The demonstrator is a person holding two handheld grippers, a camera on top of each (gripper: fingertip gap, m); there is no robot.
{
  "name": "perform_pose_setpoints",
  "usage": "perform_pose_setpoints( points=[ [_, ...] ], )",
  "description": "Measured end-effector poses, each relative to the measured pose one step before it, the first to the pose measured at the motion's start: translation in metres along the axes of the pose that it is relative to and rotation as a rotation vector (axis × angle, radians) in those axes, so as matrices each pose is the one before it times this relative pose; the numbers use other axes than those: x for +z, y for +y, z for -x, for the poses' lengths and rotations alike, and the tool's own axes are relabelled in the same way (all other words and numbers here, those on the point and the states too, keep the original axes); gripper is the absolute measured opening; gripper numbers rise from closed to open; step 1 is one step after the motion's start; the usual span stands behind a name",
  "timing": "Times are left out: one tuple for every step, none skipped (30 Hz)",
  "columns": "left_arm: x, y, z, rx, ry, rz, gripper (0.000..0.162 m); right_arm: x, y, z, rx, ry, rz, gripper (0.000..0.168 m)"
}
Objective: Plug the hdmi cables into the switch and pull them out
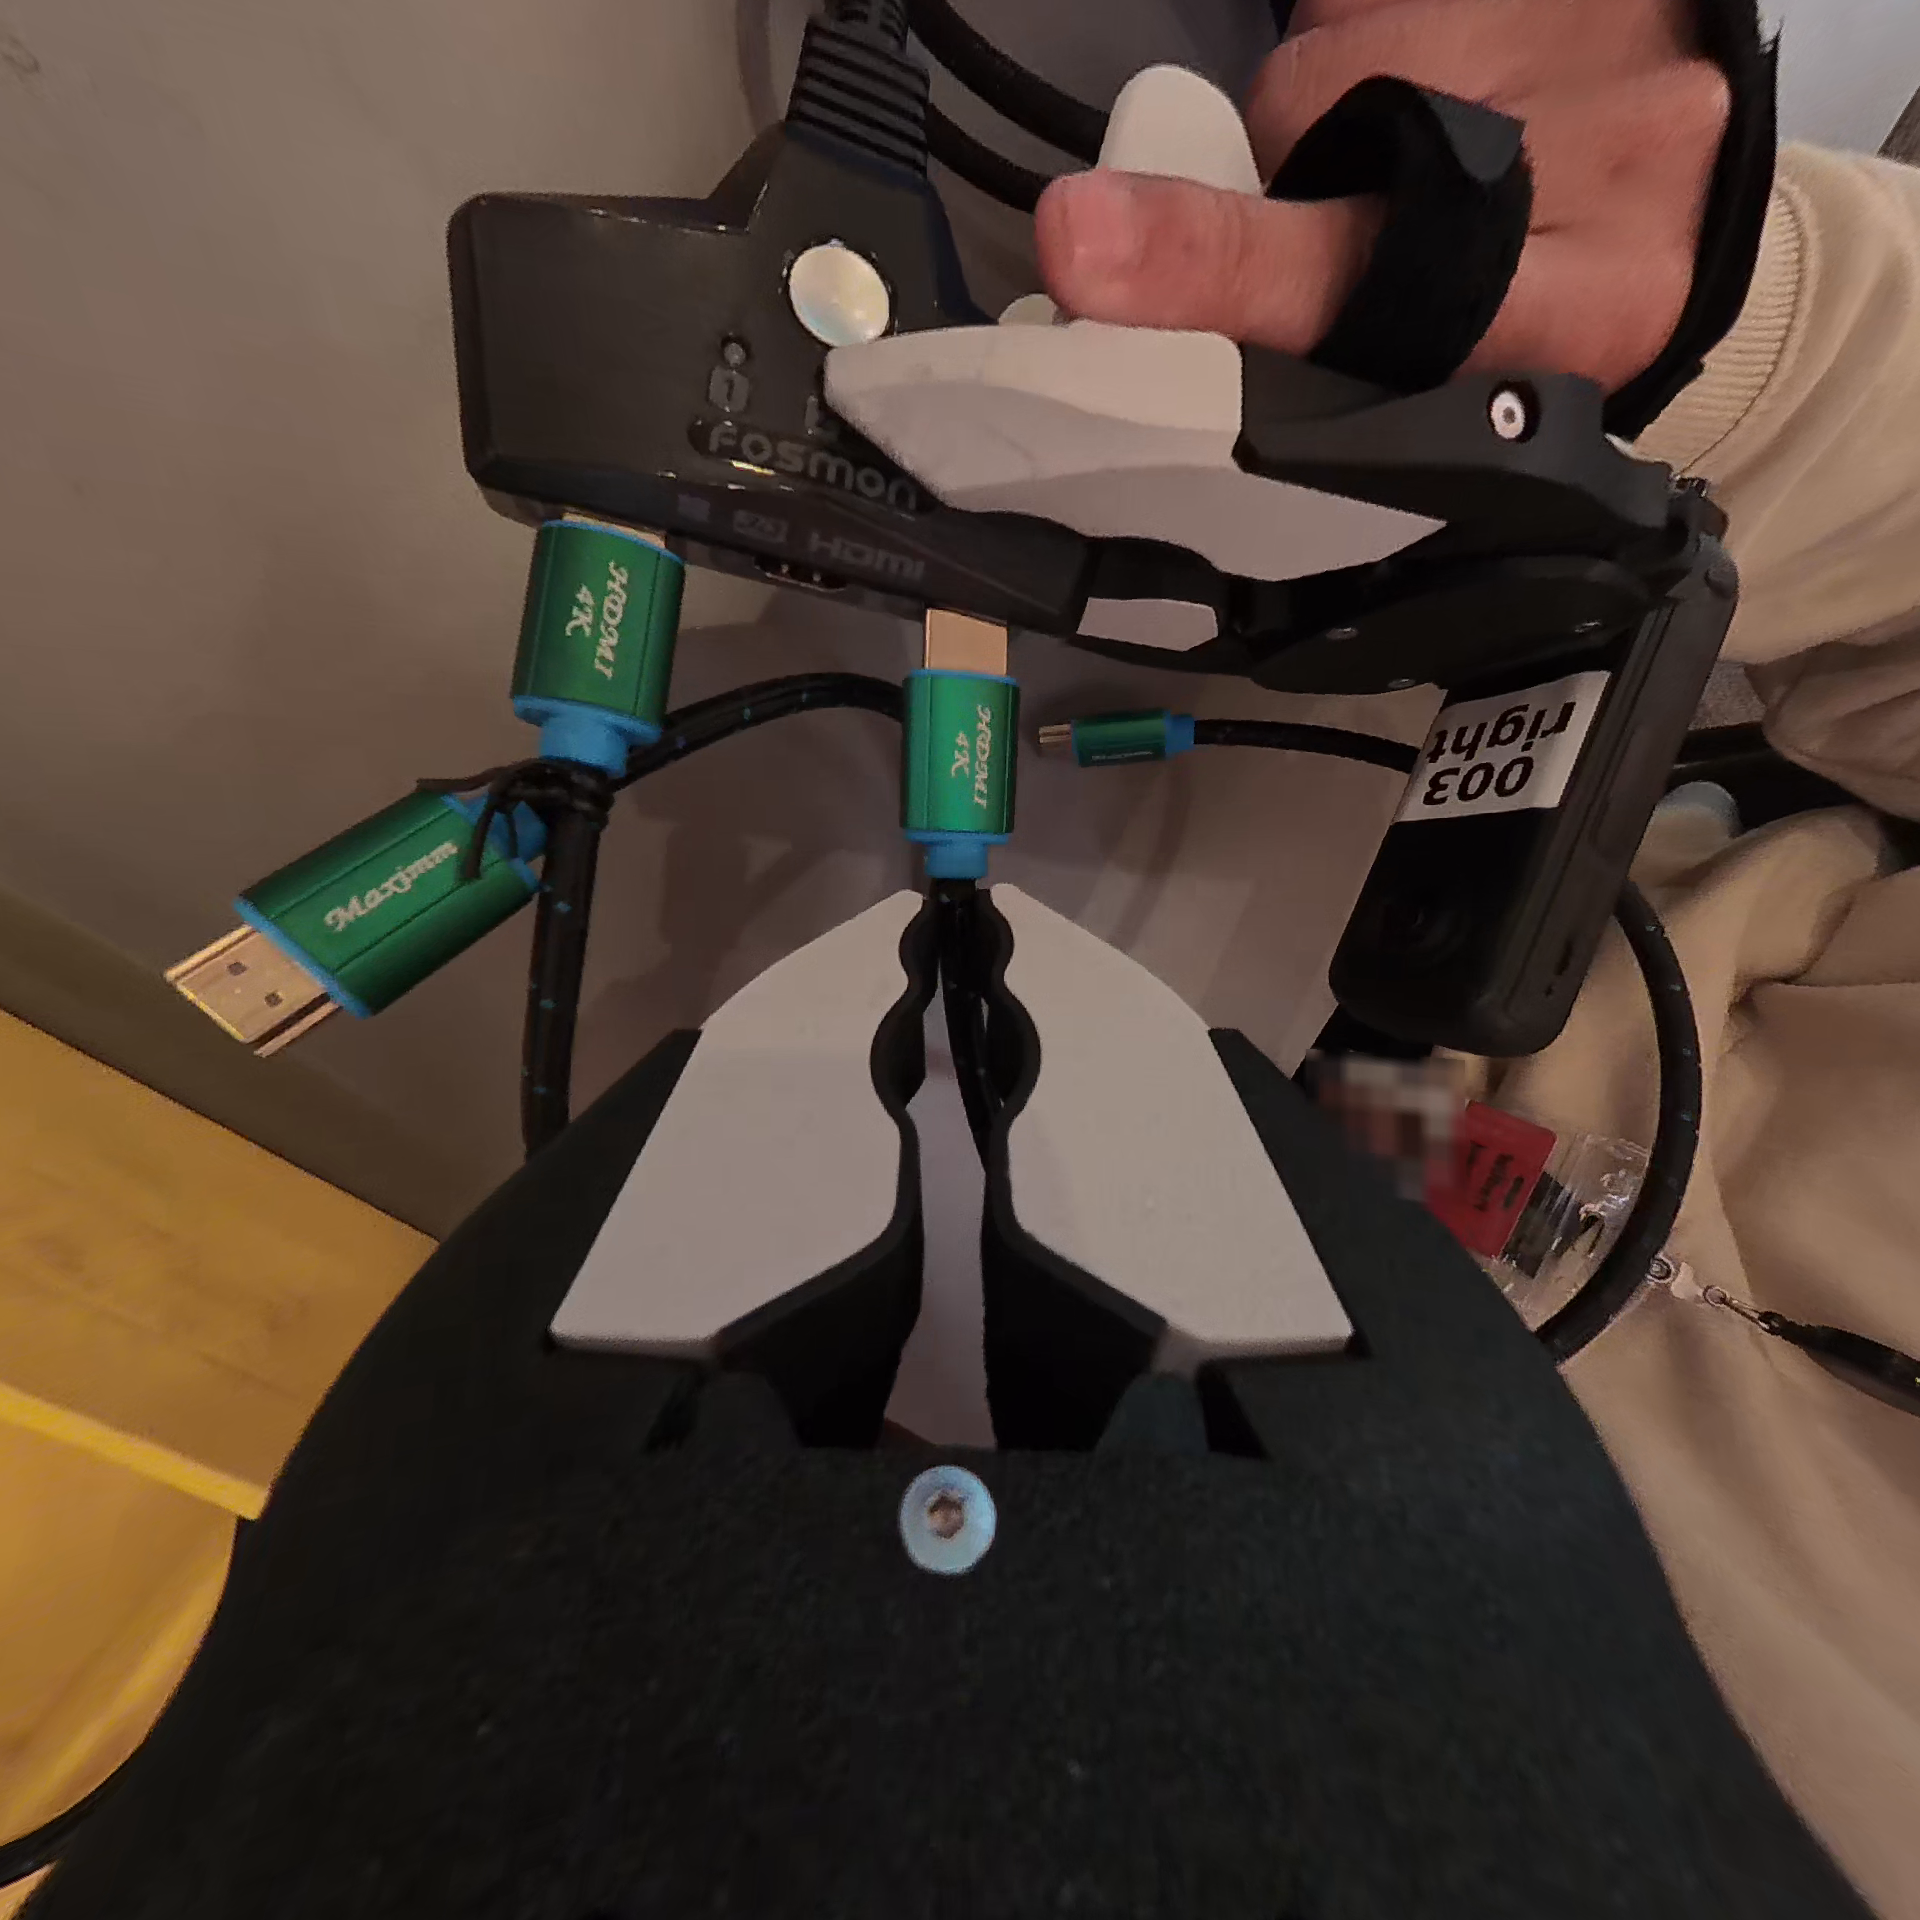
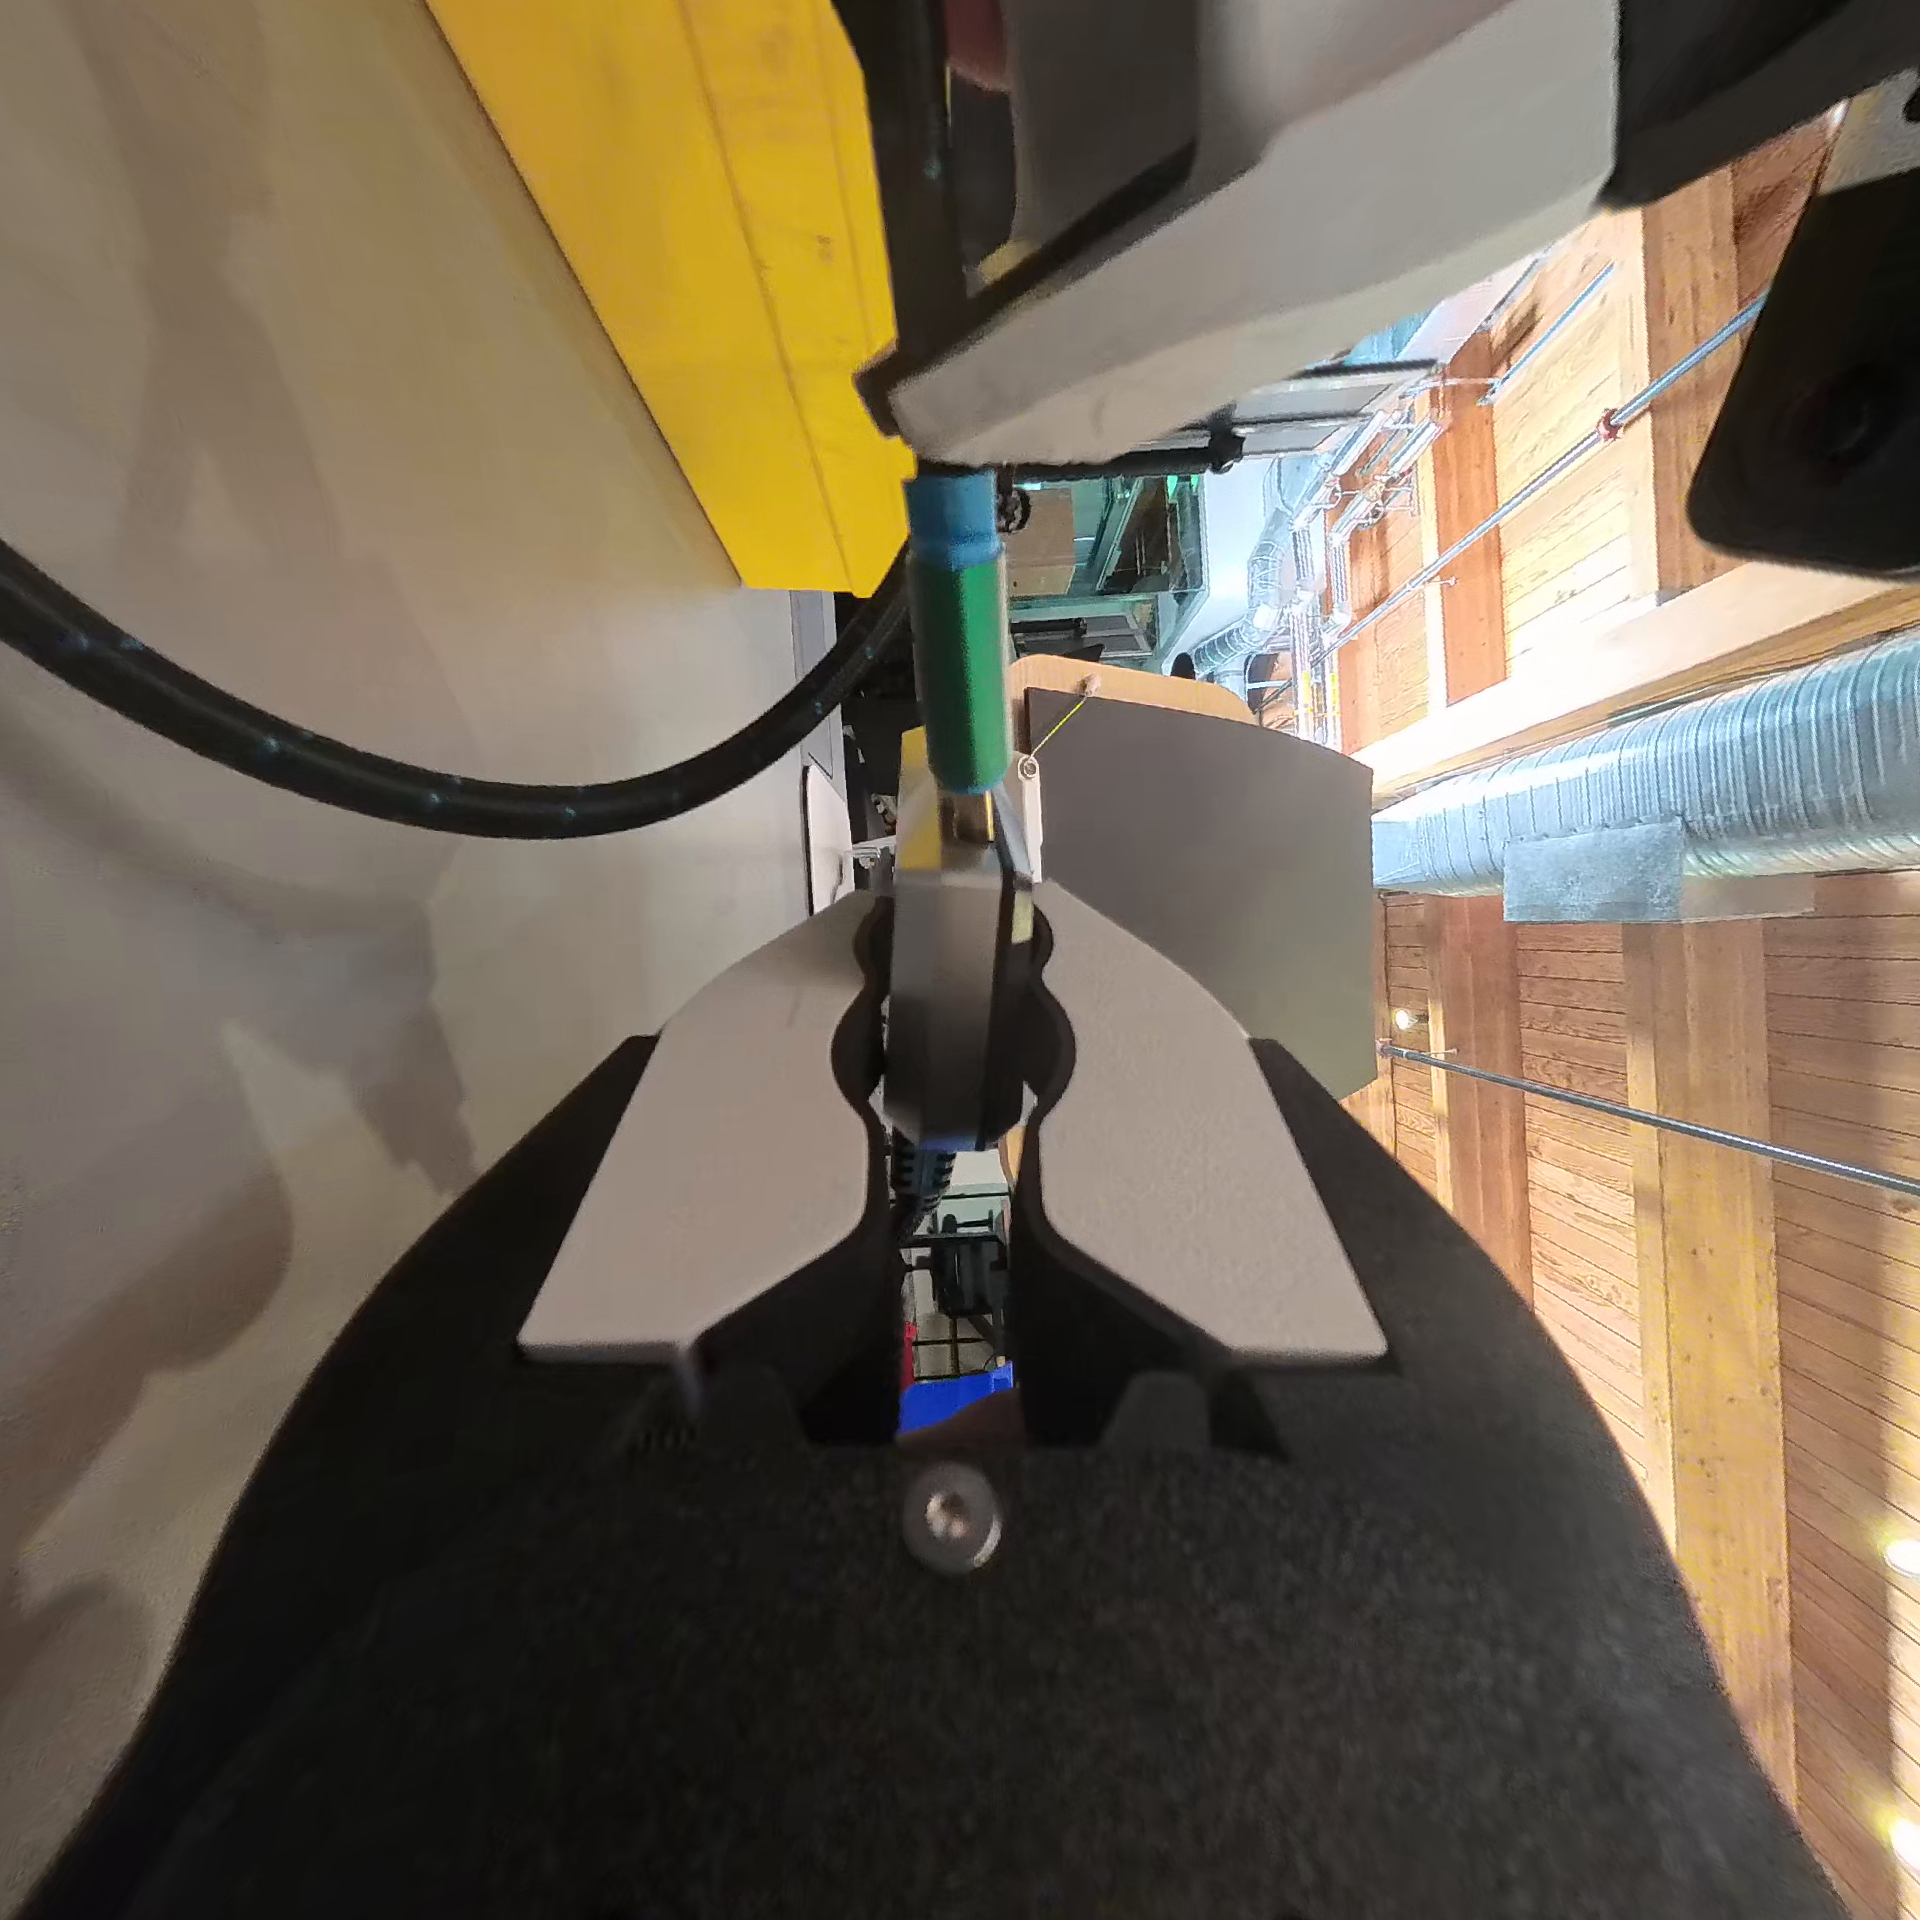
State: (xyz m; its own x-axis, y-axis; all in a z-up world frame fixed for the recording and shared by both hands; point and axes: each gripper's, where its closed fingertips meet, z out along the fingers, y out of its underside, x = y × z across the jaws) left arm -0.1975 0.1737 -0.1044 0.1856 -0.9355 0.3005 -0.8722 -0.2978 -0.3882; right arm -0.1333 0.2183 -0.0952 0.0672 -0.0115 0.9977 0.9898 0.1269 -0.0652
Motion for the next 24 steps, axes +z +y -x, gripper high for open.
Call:
perform_pose_setpoints(
  points=[
    [0.00005, -0.00004, -0.00041, 0.0019, 0.0008, 0.0087, 0.006, -0.00028, 0.00011, -0.00034, -0.0003, 0.0014, -0.0025, 0.022],
    [-0.00017, -0.00011, -0.00032, 0.0026, 0.0009, 0.0083, 0.006, -0.0004, -0.00003, -0.00054, -0.0006, 0.0029, -0.0019, 0.022],
    [-0.00036, -0.00006, -0.00026, 0.0036, -0.0008, 0.0082, 0.006, -0.00034, 0.00019, -0.00041, -0.0016, 0.003, 0.0002, 0.022],
    [-0.00039, 0.00044, -0.00039, 0.0046, 0.0007, 0.0106, 0.006, -0.00053, -0.00033, -0.00057, -0.0039, 0.0059, -0.0028, 0.022],
    [-0.00037, 0.00087, -0.00054, 0.0031, 0.0036, 0.0115, 0.006, -0.00084, -0.00101, -0.00065, -0.0067, 0.008, -0.0068, 0.022],
    [-0.00054, 0.00084, -0.00059, 0.0015, 0.0056, 0.0095, 0.006, -0.00107, -0.00121, -0.0007, -0.006, 0.0079, -0.0078, 0.021],
    [-0.0006, 0.00068, -0.0011, -0.0007, 0.01, 0.0062, 0.006, -0.001, -0.00107, -0.00055, -0.0028, 0.006, -0.0074, 0.021],
    [-0.00089, 0.00033, -0.00132, -0.0047, 0.0154, 0.0022, 0.006, -0.00094, -0.00077, -0.00065, 0.0018, 0.0055, -0.0051, 0.021],
    [-0.00141, 0.00013, -0.00151, -0.0073, 0.0208, 0.0004, 0.006, -0.00073, -0.00089, -0.00053, 0.0009, 0.0041, -0.0047, 0.022],
    [-0.00169, -0.00017, -0.00119, -0.0128, 0.0227, -0.0023, 0.006, -0.00078, -0.00187, 0.00031, -0.005, 0.0007, -0.0076, 0.021],
    [-0.00153, -0.00037, 0.00031, -0.0127, 0.0154, -0.004, 0.006, -0.00055, -0.0015, 0.00031, -0.0069, 0.0039, -0.0018, 0.021],
    [-0.00069, 0.00056, 0.00091, -0.0058, 0.0072, 0.0011, 0.006, -0.00034, -0.00124, 0.00056, 0.0, 0.002, 0.0, 0.021],
    [0.00037, 0.00115, 0.0006, 0.0004, -0.0004, 0.0052, 0.006, -0.00014, -0.00099, 0.00062, 0.0037, 0.0008, 0.0038, 0.021],
    [0.00073, 0.0011, 0.00037, 0.0072, -0.0101, 0.0044, 0.006, 0.00019, -0.00079, 0.00086, -0.0004, -0.0002, 0.0018, 0.021],
    [0.00062, 0.00046, 0.00003, 0.011, -0.0143, 0.0002, 0.006, 0.00022, -0.00045, 0.00086, 0.0062, -0.0006, 0.0007, 0.021],
    [0.00018, -0.00017, -0.00023, 0.0117, -0.0128, -0.0052, 0.006, -0.00027, 0.00001, -0.00012, 0.0187, 0.0018, 0.0009, 0.021],
    [-0.00039, -0.00087, 0.00003, 0.0097, -0.0135, -0.0123, 0.006, -0.00036, 0.00006, 0.00013, 0.0221, -0.0029, 0.0012, 0.021],
    [-0.00071, -0.00186, 0.00075, 0.0088, -0.0202, -0.0195, 0.006, 0.00006, 0.0009, 0.00067, 0.0196, -0.0079, 0.0076, 0.021],
    [-0.00064, -0.0017, 0.00034, 0.0231, -0.0247, -0.0185, 0.006, 0.00024, 0.00133, -0.00009, 0.0136, -0.0024, 0.0082, 0.021],
    [-0.00093, -0.00137, -0.00034, 0.0324, -0.0247, -0.0143, 0.005, 0.00007, 0.00068, -0.00091, 0.0083, 0.0026, 0.0015, 0.021],
    [-0.00131, -0.00162, -0.00077, 0.0239, -0.0214, -0.0141, 0.005, -0.00019, 0.00016, -0.00119, 0.0074, 0.0022, 0.0006, 0.021],
    [-0.00165, -0.00243, -0.001, 0.0198, -0.0174, -0.0197, 0.005, -0.00004, -0.00004, -0.00011, 0.0094, -0.0053, 0.002, 0.02],
    [-0.00167, -0.00283, -0.00114, 0.023, -0.0116, -0.0258, 0.005, 0.00014, 0.00078, -0.00077, 0.0133, -0.0013, 0.0061, 0.021],
    [-0.00126, -0.00251, -0.00116, 0.0179, -0.0078, -0.0294, 0.005, -0.00073, -0.00048, -0.00233, 0.0172, 0.0053, -0.0022, 0.02]
  ],
)
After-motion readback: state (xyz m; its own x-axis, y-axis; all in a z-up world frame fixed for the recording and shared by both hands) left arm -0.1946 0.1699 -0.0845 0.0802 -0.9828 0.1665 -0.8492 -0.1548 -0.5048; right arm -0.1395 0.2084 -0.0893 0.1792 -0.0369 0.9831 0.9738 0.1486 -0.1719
